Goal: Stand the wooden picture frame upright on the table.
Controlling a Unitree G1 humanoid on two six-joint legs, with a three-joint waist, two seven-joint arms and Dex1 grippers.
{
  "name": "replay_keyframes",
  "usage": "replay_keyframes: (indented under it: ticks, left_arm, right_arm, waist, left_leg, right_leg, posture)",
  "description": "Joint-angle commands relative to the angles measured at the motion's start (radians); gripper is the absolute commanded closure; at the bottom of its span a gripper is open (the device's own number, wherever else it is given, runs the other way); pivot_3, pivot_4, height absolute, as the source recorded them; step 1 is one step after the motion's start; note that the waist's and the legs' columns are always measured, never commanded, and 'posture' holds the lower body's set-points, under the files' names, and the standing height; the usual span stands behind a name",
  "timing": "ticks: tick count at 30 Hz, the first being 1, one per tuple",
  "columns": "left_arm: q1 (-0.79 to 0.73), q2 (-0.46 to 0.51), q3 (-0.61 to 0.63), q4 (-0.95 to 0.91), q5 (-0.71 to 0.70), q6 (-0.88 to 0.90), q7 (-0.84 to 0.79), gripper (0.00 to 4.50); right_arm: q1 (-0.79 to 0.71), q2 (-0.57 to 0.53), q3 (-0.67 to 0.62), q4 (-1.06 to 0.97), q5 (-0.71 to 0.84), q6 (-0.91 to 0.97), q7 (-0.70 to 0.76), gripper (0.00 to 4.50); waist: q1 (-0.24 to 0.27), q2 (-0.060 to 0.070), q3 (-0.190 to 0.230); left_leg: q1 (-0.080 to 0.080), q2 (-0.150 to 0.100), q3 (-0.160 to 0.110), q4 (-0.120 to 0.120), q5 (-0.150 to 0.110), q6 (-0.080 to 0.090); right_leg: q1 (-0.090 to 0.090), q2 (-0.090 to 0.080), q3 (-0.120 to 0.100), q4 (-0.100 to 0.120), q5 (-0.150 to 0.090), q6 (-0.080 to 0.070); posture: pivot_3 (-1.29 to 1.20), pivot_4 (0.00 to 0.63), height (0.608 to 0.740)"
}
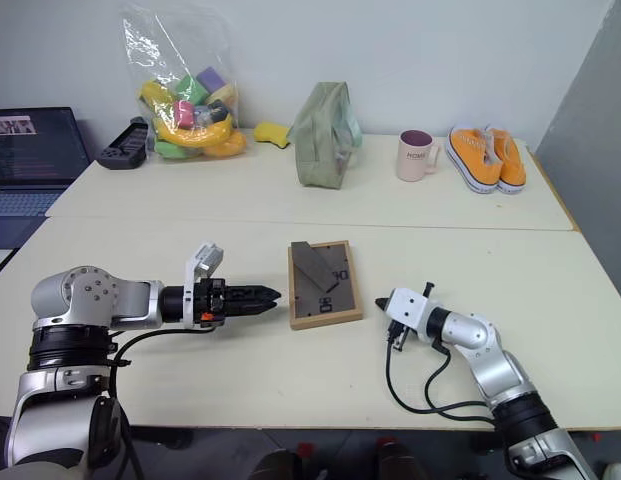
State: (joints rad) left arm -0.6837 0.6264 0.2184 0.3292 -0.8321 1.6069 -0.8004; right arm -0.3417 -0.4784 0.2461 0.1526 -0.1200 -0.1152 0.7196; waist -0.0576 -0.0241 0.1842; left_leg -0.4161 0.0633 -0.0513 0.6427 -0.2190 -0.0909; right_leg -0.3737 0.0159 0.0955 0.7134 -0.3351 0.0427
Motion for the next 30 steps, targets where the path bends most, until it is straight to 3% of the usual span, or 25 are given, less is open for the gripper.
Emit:
replay_keyframes:
  ticks: [1,5,8,15,23,30]
  left_arm:
    - [0.006,-0.017,0.012,-0.007,-0.087,0.008,0.077,0.84]
    - [0.007,-0.004,-0.001,-0.012,-0.149,0.008,0.147,0.04]
    - [-0.003,0.007,-0.007,0.019,-0.166,0.008,0.226,0.01]
    - [-0.024,-0.080,0.041,0.066,-0.084,0.008,0.401,0.01]
    - [-0.048,-0.192,0.067,0.185,0.025,-0.079,0.431,0.01]
    - [-0.049,-0.199,0.057,0.224,0.054,-0.106,0.396,0.01]
  right_arm:
    - [0.005,-0.013,-0.020,-0.036,0.018,0.005,0.008,4.50]
    - [0.006,-0.016,-0.023,-0.039,0.022,0.005,0.007,4.50]
    - [0.007,-0.006,-0.026,-0.049,0.030,0.004,-0.002,4.50]
    - [0.020,0.041,-0.007,-0.089,0.041,0.040,-0.018,4.50]
    - [0.035,0.101,0.010,-0.126,0.046,0.094,-0.031,4.50]
    - [0.050,0.118,0.008,-0.156,0.044,0.122,-0.041,4.50]
  waist:
    - [0.000,0.000,0.000]
    - [0.000,0.000,0.000]
    - [0.000,0.000,0.000]
    - [0.000,0.000,0.000]
    - [0.011,0.002,-0.003]
    - [0.017,0.006,-0.007]
  left_leg:
    - [0.000,0.000,0.000,0.000,0.000,0.000]
    - [0.000,0.000,0.000,0.000,0.000,0.000]
    - [0.000,0.000,0.000,0.000,0.000,0.000]
    - [0.000,0.000,0.000,0.000,0.000,0.000]
    - [0.002,-0.002,0.000,0.001,0.000,0.000]
    - [0.006,-0.002,0.000,0.000,0.000,0.000]
  right_leg:
    - [0.000,0.000,0.000,0.000,0.000,0.000]
    - [0.000,0.000,0.000,0.000,0.000,0.000]
    - [0.000,0.000,0.000,0.000,0.000,0.000]
    - [0.000,0.000,0.000,0.000,0.000,0.000]
    - [0.003,-0.001,0.000,0.000,0.000,0.000]
    - [0.006,-0.001,0.000,0.000,0.000,0.001]
  posture:
    - [0.00,0.150,0.740]
    - [0.00,0.150,0.740]
    - [0.00,0.150,0.740]
    - [0.00,0.150,0.740]
    - [0.00,0.150,0.740]
    - [0.00,0.150,0.740]
